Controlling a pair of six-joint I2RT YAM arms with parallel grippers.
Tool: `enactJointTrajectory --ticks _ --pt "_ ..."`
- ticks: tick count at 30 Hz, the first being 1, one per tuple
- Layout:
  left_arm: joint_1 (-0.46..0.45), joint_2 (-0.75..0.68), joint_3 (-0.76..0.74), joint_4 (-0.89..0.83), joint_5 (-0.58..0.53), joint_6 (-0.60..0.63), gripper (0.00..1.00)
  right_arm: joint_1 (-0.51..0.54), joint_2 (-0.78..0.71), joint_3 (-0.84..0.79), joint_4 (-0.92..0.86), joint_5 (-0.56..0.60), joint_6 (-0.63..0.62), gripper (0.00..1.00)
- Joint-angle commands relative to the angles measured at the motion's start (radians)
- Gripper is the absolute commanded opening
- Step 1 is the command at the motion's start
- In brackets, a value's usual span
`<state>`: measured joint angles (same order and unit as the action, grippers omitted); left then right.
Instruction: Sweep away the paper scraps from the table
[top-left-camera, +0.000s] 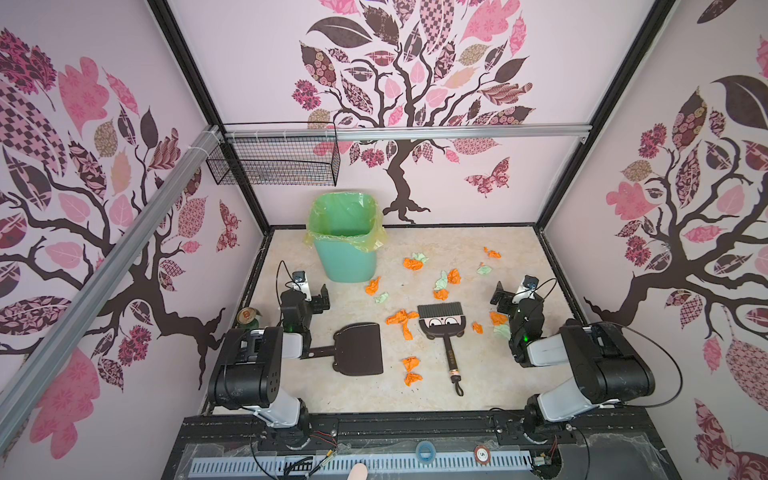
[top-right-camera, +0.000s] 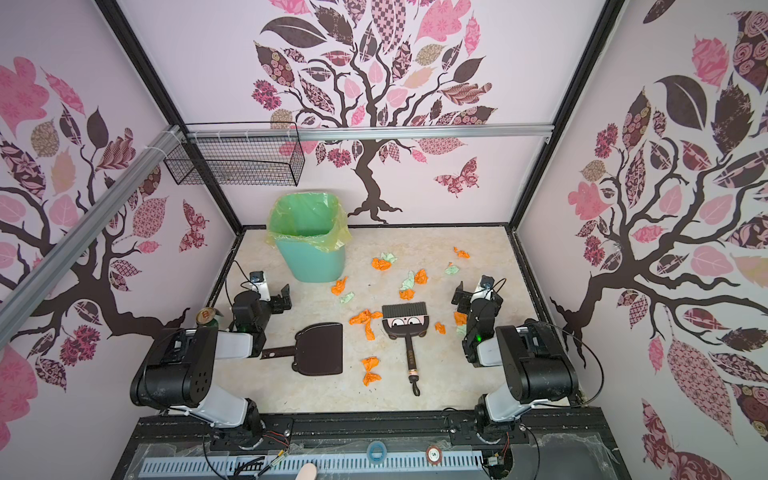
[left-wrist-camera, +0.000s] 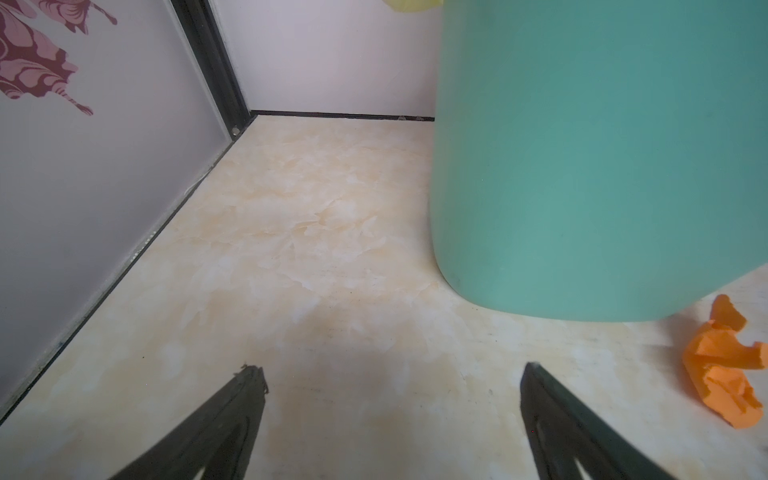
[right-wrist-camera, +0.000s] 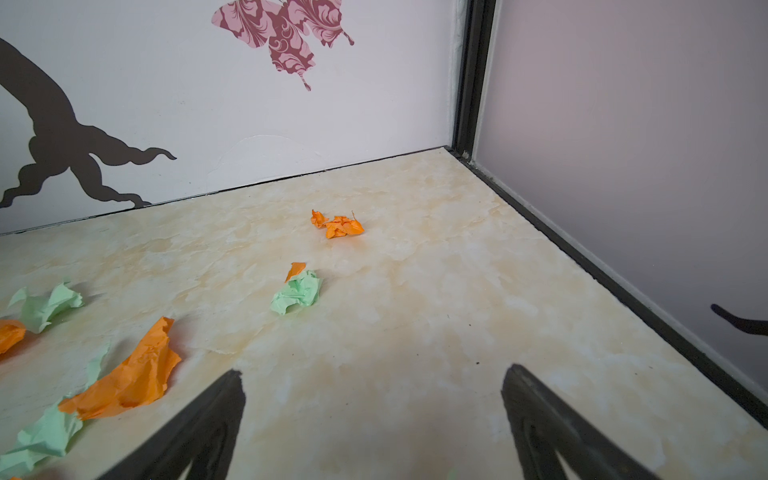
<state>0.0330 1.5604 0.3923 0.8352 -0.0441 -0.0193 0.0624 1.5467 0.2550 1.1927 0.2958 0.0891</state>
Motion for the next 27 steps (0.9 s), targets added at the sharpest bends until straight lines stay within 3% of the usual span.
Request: enactJointTrajectory --ticks 1,11,14,20,23,27 --pt "0.001 -0.004 0.003 0.006 0.001 -0.008 0.98 0.005 0.016 0.010 0.005 0.014 -0.006 1.00" --pt "0.014 -0.031 0.010 0.019 -0.005 -0.033 0.98 0.005 0.015 0.009 0.006 0.013 -0.003 1.00" --pt "0.074 -0.206 0.163 -0.387 0.086 -0.056 0.98 0.005 0.015 0.007 0.011 0.012 -0.002 1.00" --pt "0.104 -0.383 0.476 -0.870 0.139 0.069 0.98 -0.001 -0.010 -0.029 0.052 0.052 0.025 1.00" --pt "0.114 -0.386 0.556 -1.025 0.211 0.146 0.98 -0.011 -0.037 -0.098 0.147 0.023 0.028 1.00" --pt "0.117 -0.443 0.530 -1.114 0.277 0.238 0.98 -0.006 -0.078 -0.203 0.361 0.019 -0.005 1.00"
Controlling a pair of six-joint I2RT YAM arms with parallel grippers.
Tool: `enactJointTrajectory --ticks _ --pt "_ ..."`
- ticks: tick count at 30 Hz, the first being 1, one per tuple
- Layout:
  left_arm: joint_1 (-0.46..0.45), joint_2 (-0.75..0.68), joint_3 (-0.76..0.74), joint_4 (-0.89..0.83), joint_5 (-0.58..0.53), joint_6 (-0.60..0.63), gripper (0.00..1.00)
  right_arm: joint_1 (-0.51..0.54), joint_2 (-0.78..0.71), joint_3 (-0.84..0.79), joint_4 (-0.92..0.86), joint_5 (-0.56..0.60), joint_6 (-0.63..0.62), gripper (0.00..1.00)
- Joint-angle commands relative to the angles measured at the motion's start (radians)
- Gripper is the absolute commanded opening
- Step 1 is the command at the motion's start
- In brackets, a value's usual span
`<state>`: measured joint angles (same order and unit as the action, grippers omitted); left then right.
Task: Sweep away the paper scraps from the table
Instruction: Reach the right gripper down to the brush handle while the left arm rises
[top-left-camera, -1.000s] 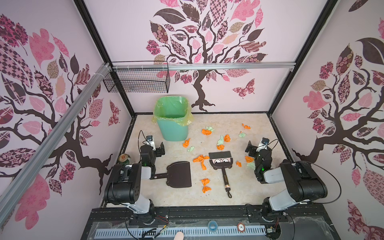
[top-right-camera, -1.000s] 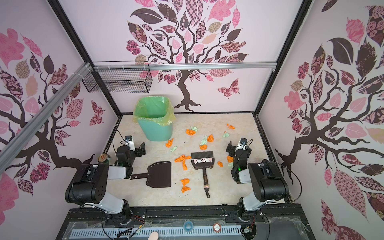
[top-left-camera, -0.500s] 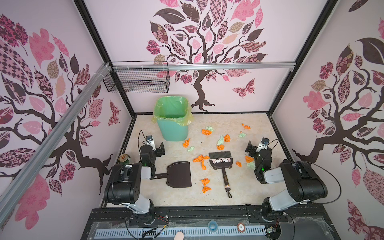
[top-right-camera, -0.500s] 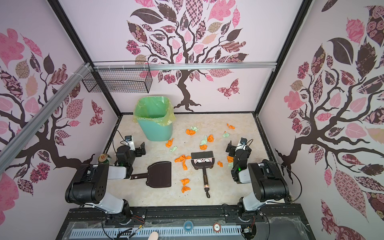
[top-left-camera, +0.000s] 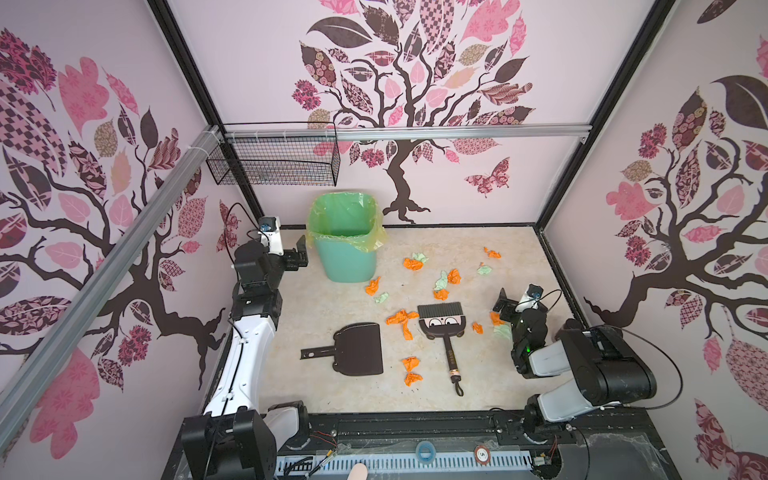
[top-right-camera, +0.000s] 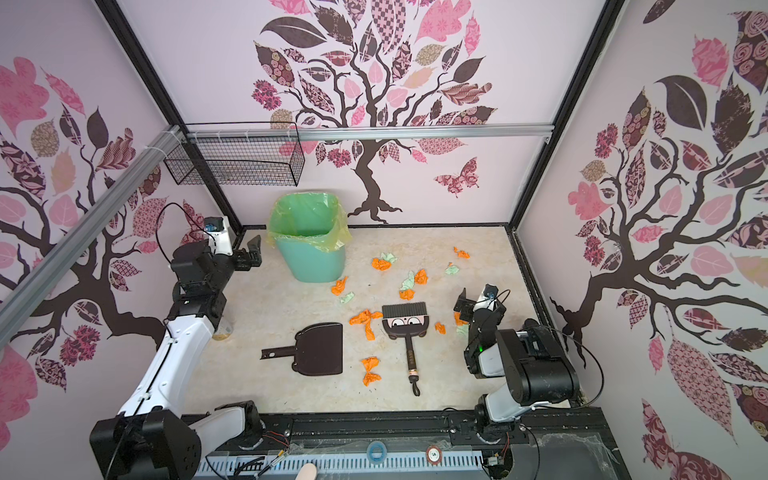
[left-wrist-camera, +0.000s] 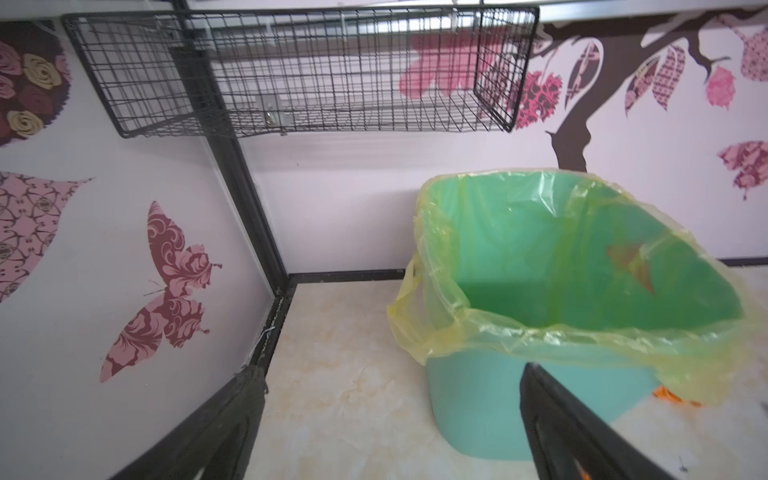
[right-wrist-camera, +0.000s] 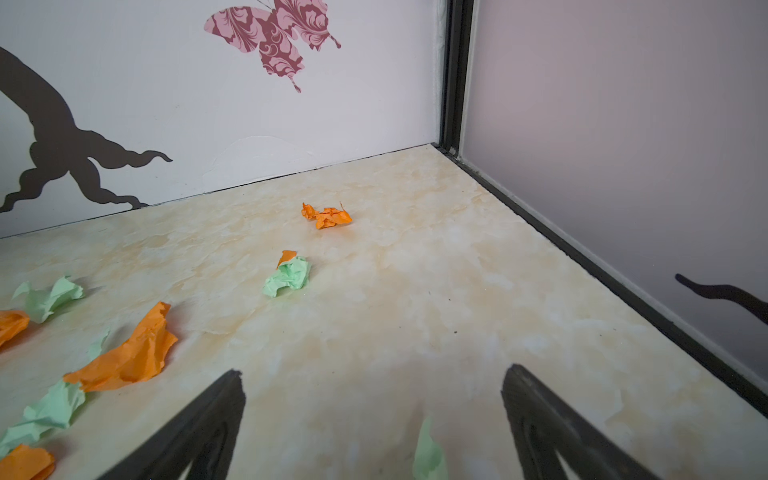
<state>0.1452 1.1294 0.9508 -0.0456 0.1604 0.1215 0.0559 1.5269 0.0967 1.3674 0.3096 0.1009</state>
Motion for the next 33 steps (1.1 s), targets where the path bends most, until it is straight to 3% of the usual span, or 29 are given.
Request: enactJointTrajectory --ticks 1,3,4,5,9,10,12,15,17,26,30,33 --pt "0.006 -0.034 -0.042 -0.240 0.077 0.106 0.98 0.002 -0.141 -0.055 0.121 0.025 -0.009 1.00" --pt "0.005 -0.077 -0.064 -0.260 0.094 0.112 0.98 0.001 -0.414 -0.002 -0.275 0.049 0.107 1.00" --pt "0.007 -0.092 -0.066 -0.286 0.111 0.108 0.98 -0.006 -0.571 0.092 -0.628 0.017 0.183 1.00" --pt "0.007 -0.100 -0.063 -0.315 0.138 0.102 0.98 -0.011 -0.672 0.184 -0.857 -0.021 0.232 0.99" --pt "0.010 -0.122 -0.080 -0.342 0.207 0.019 0.97 -0.014 -0.938 0.297 -1.244 0.044 0.525 0.99" --pt "0.010 -0.125 -0.092 -0.334 0.228 0.000 0.95 -0.014 -1.017 0.272 -1.231 0.025 0.547 0.99" --pt "0.010 -0.126 -0.105 -0.333 0.251 -0.034 0.95 -0.016 -1.102 0.244 -1.198 -0.127 0.492 0.99" --pt "0.009 -0.118 -0.112 -0.344 0.297 -0.048 0.91 -0.012 -0.894 0.465 -1.516 -0.348 0.413 1.00" --pt "0.008 -0.111 -0.110 -0.351 0.306 -0.041 0.91 0.041 -0.721 0.620 -1.741 -0.390 0.350 1.00" --pt "0.008 -0.089 -0.122 -0.350 0.315 0.003 0.91 0.714 -0.548 0.751 -2.100 0.171 0.524 1.00" --pt "0.008 -0.078 -0.128 -0.362 0.322 0.017 0.91 0.932 -0.370 0.794 -2.209 0.219 0.671 0.98" --pt "0.009 -0.086 -0.133 -0.365 0.323 0.034 0.91 0.994 -0.327 0.740 -2.141 0.148 0.736 0.93"
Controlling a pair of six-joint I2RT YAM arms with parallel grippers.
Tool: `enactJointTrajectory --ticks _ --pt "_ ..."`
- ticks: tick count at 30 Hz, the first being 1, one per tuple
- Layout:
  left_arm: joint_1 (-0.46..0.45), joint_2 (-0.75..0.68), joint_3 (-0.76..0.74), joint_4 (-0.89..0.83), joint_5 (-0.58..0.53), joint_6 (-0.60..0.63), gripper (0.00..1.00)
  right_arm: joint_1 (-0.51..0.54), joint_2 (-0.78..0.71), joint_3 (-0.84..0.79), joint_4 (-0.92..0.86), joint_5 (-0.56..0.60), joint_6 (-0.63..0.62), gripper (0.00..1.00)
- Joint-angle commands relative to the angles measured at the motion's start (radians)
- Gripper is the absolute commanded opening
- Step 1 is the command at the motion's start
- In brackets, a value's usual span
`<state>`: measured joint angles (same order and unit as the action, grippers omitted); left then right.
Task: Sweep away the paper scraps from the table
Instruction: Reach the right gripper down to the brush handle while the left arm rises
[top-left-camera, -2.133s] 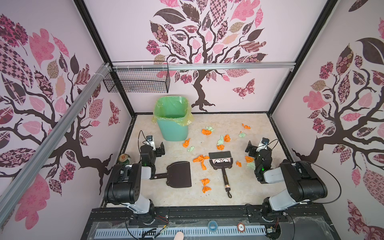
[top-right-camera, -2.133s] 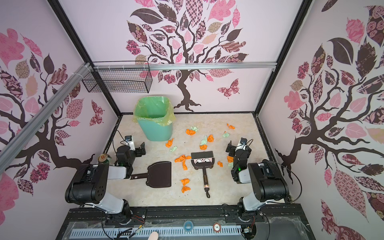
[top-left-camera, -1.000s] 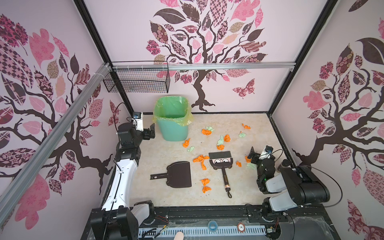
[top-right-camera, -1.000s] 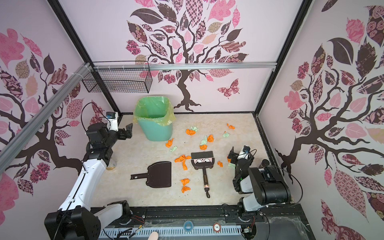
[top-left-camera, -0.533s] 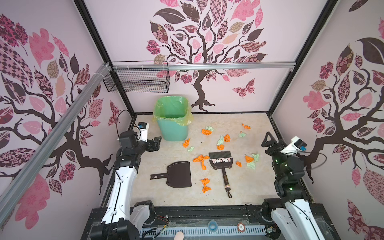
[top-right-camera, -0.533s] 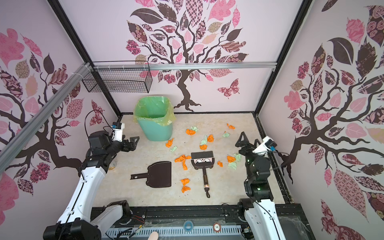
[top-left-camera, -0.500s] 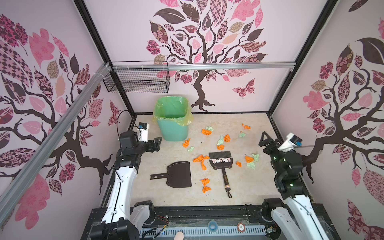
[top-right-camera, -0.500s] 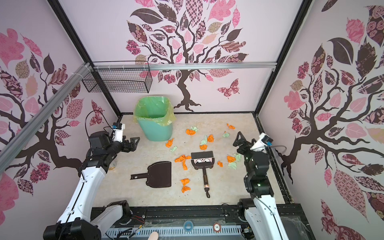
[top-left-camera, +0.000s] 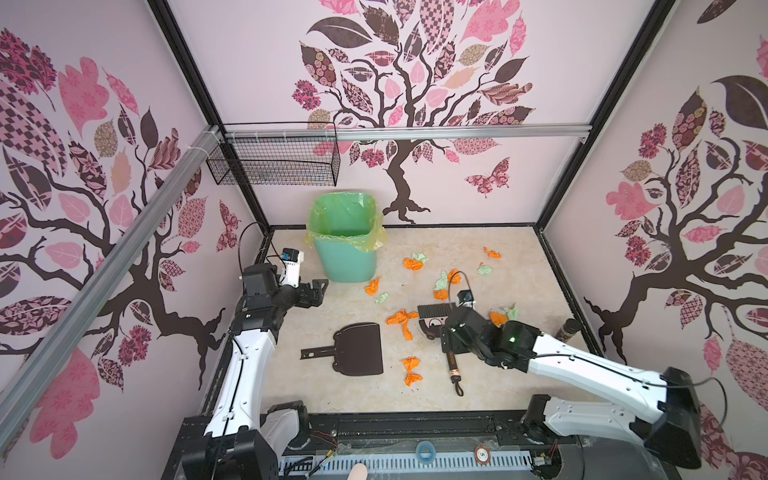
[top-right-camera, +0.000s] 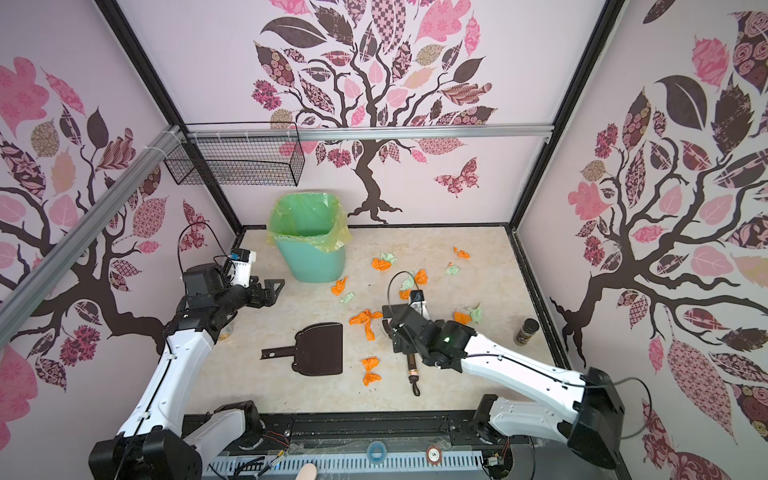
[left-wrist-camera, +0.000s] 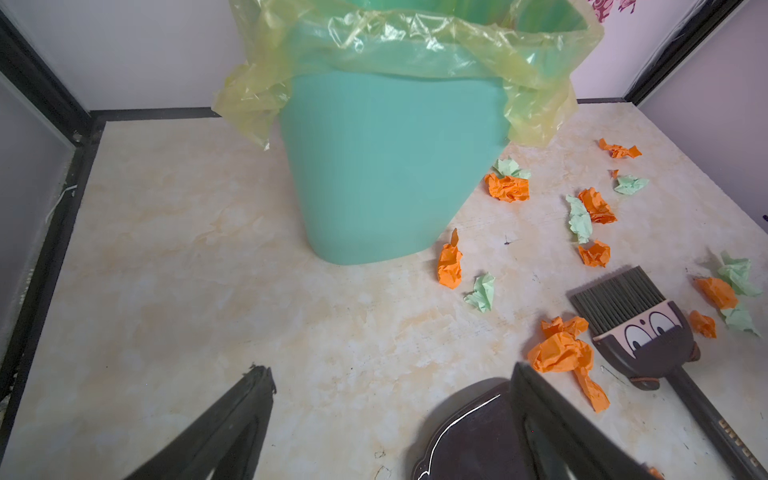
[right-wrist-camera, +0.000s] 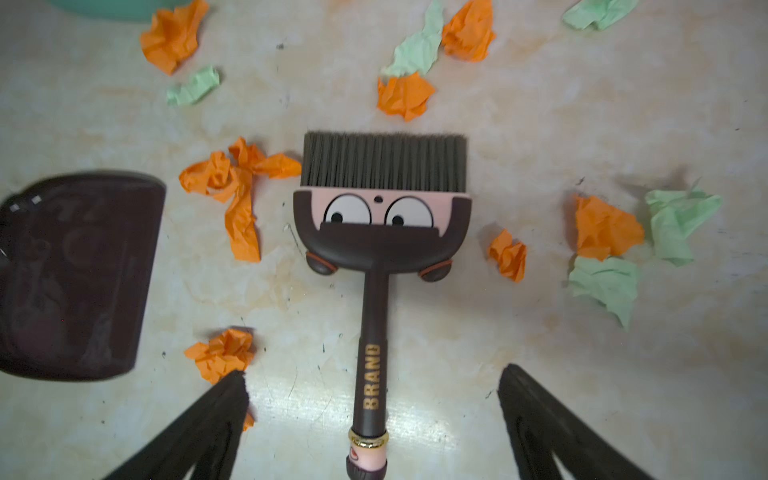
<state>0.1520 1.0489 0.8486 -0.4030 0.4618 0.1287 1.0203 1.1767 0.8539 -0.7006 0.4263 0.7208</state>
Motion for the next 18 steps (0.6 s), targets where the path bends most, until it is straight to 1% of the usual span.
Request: enactJointTrajectory --ticks 1,3,5,7,9,16,18 --pt "0.001 -0.008 -0.034 -0.007 0.021 0.031 0.91 0.031 0.010 -0.059 -0.025 0.005 0.132 0.90" --pt "0.001 -0.015 -0.036 -0.007 0.018 0.034 0.91 0.029 -0.044 -0.141 0.083 -0.025 0.138 0.82" --pt "0.002 -0.018 -0.038 -0.008 0.015 0.035 0.91 0.029 -0.109 -0.219 0.176 -0.026 0.140 0.74" --pt "0.002 -0.016 -0.043 -0.010 0.014 0.040 0.91 0.015 -0.145 -0.260 0.217 -0.031 0.132 0.69" --pt "0.000 -0.008 -0.042 -0.008 0.014 0.042 0.91 -0.001 -0.139 -0.275 0.238 -0.049 0.111 0.70" --pt "0.001 0.035 -0.040 0.007 0.014 0.022 0.91 -0.008 -0.059 -0.291 0.317 -0.092 0.029 0.72" --pt "0.001 0.048 -0.041 0.011 0.015 0.016 0.91 -0.033 -0.026 -0.303 0.339 -0.127 0.015 0.72"
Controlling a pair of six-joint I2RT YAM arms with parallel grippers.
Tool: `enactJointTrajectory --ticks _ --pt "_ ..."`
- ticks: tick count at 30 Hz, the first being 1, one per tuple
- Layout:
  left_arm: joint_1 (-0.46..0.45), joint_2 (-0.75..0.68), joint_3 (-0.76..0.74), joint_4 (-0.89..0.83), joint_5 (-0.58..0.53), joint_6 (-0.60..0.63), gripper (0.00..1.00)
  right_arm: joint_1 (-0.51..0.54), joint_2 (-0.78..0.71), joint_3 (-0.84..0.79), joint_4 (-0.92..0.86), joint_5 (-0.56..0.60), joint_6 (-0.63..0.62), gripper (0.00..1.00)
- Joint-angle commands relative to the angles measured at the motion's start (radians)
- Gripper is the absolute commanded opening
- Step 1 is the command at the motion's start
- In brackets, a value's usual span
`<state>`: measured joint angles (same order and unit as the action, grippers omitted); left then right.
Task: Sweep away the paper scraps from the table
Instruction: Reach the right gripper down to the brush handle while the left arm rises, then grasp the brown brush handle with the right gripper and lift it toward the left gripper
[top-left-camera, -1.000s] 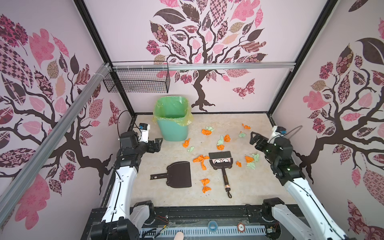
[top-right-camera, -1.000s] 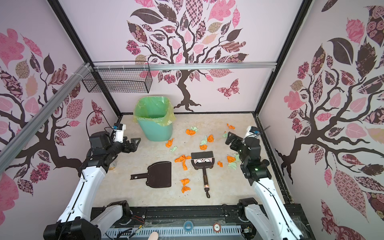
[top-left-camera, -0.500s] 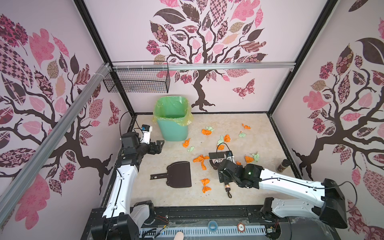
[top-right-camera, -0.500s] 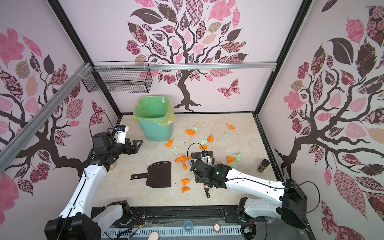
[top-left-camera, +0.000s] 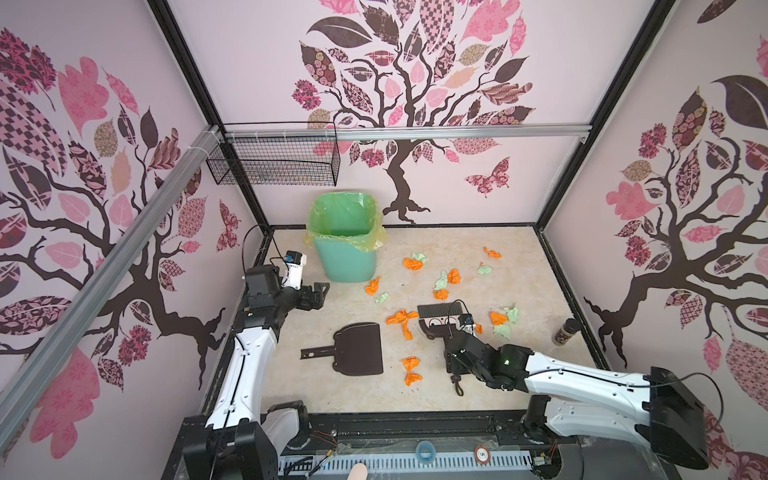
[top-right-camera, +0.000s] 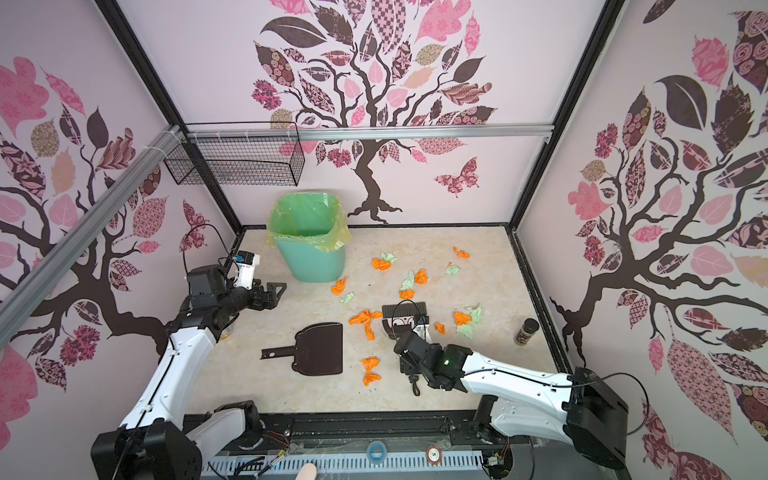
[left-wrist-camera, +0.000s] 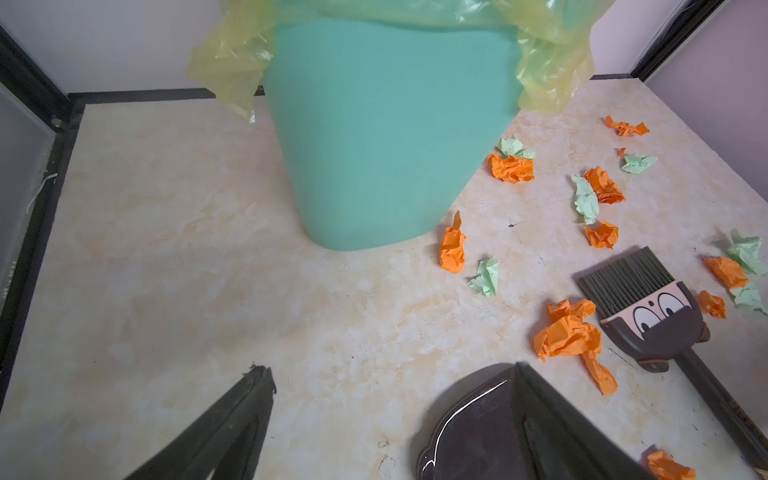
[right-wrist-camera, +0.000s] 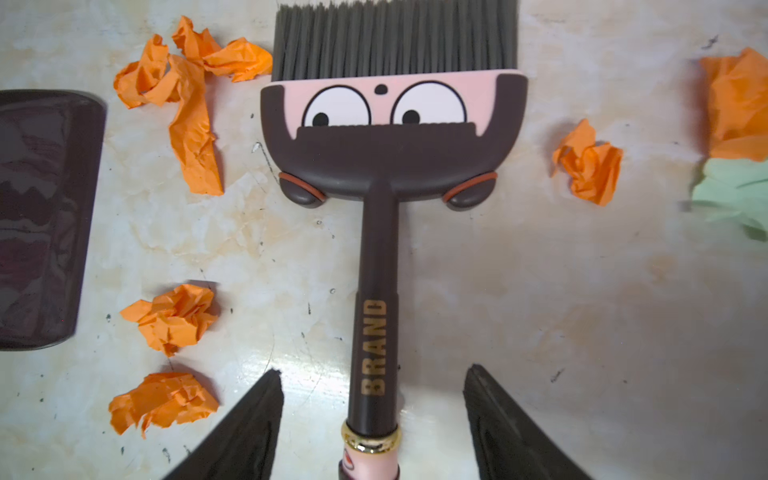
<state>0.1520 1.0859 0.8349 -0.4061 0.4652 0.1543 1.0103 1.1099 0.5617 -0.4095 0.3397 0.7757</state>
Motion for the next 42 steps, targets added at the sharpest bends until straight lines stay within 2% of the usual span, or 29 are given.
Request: enactJointTrajectory --ticks 1,7,8,9,10,18,21,23,24,28,33,36,39,42 --pt "0.003 0.017 -0.025 0.015 0.012 -0.011 0.91 -0.033 0.054 -0.020 0.062 -0.057 -0.046 0.71" --pt "0.001 0.031 -0.025 0.015 0.009 0.001 0.91 -0.056 0.119 -0.058 0.126 -0.085 -0.055 0.66" --pt "0.001 0.033 -0.023 0.013 0.007 0.004 0.91 -0.055 0.134 -0.062 0.134 -0.089 -0.056 0.63" --pt "0.001 0.032 -0.023 0.013 0.006 0.005 0.91 -0.055 0.150 -0.064 0.140 -0.090 -0.056 0.53" --pt "0.001 0.033 -0.022 0.012 0.006 0.007 0.91 -0.055 0.168 -0.063 0.143 -0.096 -0.058 0.49" --pt "0.000 0.036 -0.020 0.010 0.009 0.008 0.91 -0.056 0.238 -0.052 0.114 -0.128 -0.063 0.37" --pt "0.002 0.037 -0.019 0.010 0.011 0.007 0.91 -0.056 0.199 -0.052 0.097 -0.129 -0.056 0.25" --pt "0.001 0.034 -0.014 0.005 0.015 0.006 0.91 -0.056 0.158 -0.030 0.049 -0.116 -0.055 0.11" --pt "0.001 0.033 -0.010 0.003 0.020 0.007 0.91 -0.055 0.138 -0.019 0.022 -0.108 -0.055 0.07" --pt "0.000 0.029 0.031 -0.032 0.057 0.006 0.91 -0.056 0.050 0.069 -0.111 -0.074 -0.074 0.08" --pt "-0.019 0.013 0.114 -0.108 0.191 -0.009 0.90 -0.056 -0.025 0.219 -0.304 -0.032 -0.099 0.08" --pt "-0.085 -0.035 0.131 -0.129 0.274 0.075 0.86 -0.056 -0.066 0.309 -0.388 -0.040 -0.122 0.08" --pt "-0.199 -0.112 0.090 -0.041 0.194 0.155 0.87 -0.072 -0.073 0.409 -0.467 -0.109 -0.156 0.07" --pt "-0.217 -0.043 0.143 -0.015 0.179 0.185 0.91 -0.075 -0.044 0.506 -0.559 -0.166 -0.195 0.07"
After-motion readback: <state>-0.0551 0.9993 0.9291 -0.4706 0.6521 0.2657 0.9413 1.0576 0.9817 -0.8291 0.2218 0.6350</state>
